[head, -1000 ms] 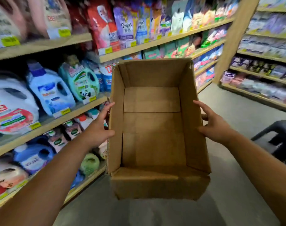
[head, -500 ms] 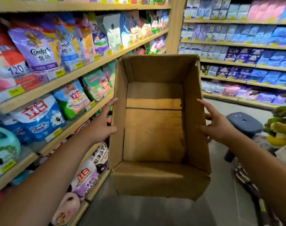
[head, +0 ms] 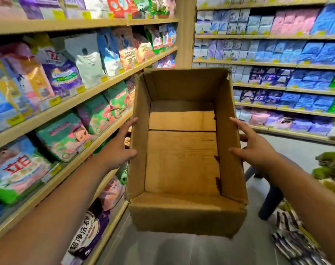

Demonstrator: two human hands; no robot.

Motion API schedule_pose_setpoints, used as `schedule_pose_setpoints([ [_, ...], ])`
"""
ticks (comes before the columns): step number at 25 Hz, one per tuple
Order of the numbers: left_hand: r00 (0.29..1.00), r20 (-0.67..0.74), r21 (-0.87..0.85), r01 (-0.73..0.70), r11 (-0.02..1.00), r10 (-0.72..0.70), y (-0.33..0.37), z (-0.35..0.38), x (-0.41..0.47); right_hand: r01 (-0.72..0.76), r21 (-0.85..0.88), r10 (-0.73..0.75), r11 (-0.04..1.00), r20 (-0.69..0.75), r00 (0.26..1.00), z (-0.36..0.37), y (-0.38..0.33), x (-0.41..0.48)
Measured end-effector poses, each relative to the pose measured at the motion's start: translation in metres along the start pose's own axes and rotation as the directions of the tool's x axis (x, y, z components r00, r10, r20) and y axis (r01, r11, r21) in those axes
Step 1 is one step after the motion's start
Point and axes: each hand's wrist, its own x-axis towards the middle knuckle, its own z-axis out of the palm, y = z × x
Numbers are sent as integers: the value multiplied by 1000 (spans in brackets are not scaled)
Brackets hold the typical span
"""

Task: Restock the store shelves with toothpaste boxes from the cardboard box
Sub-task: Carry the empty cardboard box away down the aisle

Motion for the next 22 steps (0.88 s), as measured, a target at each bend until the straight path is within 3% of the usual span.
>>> schedule_pose_setpoints([
  [16,966,250,-58,-53,997,66,-72,15,456,-111,-64,98,992,-174,980,-14,88,375],
  [22,960,270,-66,-50,997,66,-93,58,610,-131,-14,128,991,-148,981,-40,153,522],
])
